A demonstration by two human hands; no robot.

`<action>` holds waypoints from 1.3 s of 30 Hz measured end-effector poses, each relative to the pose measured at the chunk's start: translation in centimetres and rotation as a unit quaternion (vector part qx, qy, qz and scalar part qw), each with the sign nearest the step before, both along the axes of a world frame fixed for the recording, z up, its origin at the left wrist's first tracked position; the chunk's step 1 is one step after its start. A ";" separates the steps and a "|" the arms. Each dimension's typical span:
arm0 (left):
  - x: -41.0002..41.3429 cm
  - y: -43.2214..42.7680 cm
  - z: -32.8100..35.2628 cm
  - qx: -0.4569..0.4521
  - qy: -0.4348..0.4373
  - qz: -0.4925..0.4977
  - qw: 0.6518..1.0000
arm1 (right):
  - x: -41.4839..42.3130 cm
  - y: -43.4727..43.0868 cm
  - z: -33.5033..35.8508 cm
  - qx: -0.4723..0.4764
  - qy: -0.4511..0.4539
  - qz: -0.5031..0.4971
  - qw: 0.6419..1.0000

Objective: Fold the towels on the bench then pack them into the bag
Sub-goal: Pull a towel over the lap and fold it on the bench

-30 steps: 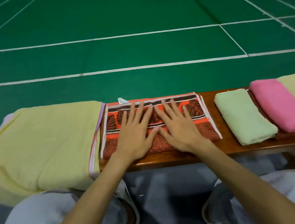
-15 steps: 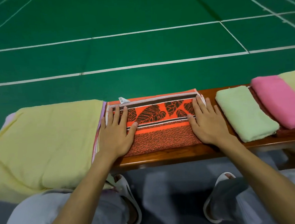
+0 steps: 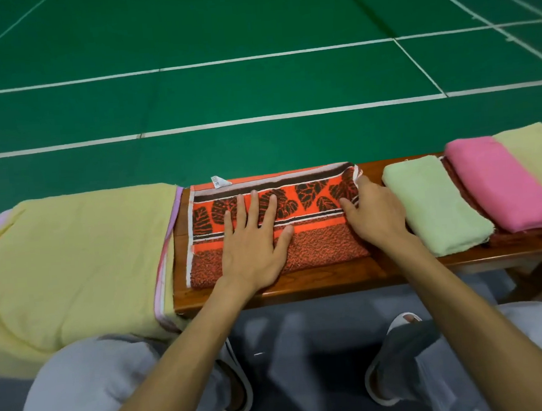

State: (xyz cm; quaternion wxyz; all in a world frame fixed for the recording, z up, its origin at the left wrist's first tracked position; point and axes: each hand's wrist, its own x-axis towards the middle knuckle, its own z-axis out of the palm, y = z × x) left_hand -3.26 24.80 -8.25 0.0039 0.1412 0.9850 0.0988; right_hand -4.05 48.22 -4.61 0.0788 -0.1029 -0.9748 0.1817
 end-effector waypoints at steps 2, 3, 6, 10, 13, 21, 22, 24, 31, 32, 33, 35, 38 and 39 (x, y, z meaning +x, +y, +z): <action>-0.2 0.7 0.0 0.005 0.002 0.001 1.000 | -0.2 0.7 1.0 -0.043 0.012 0.002 0.999; -0.4 1.1 0.1 0.010 0.001 0.000 1.000 | -0.3 1.1 1.6 -0.054 0.019 0.003 0.998; -0.2 2.9 0.2 0.028 -0.002 -0.009 1.000 | -0.2 1.7 4.1 -0.019 0.052 0.012 0.998; -0.1 5.1 2.1 0.291 -0.075 -0.005 0.954 | 0.0 -0.8 7.5 0.049 0.088 0.024 0.995; -0.4 5.7 5.7 0.713 -0.237 0.053 0.658 | 0.3 -5.5 8.2 0.041 0.077 0.088 0.992; -1.8 -1.7 6.1 0.764 -0.389 0.190 0.479 | 0.5 -10.7 4.7 -0.200 0.101 0.240 0.945; -2.0 -2.2 6.0 0.748 -0.393 0.200 0.496 | 0.4 -10.5 4.1 -0.177 0.131 0.227 0.949; -2.5 -3.4 5.8 0.732 -0.391 0.207 0.518 | 0.2 -9.9 2.7 -0.097 0.145 0.210 0.962; -2.4 -4.2 6.6 0.627 -0.291 0.197 0.696 | 0.4 -9.5 -2.0 0.053 -0.060 0.230 0.970; -2.4 -4.1 6.5 0.568 -0.199 0.200 0.773 | 0.3 -9.5 -2.0 0.061 -0.055 0.230 0.970; -2.2 -4.0 6.3 0.468 -0.092 0.184 0.860 | 0.2 -9.6 -1.8 0.068 -0.042 0.231 0.970; -1.5 -4.0 6.0 0.218 0.084 0.057 0.971 | 0.0 -10.1 -1.0 0.077 -0.013 0.240 0.968; -0.8 -2.7 3.9 0.054 0.067 -0.063 0.994 | 0.2 -10.9 -1.1 0.093 -0.024 0.269 0.958; -0.6 -2.2 3.0 0.047 0.030 -0.060 0.997 | 0.2 -11.0 -1.4 0.100 -0.044 0.275 0.955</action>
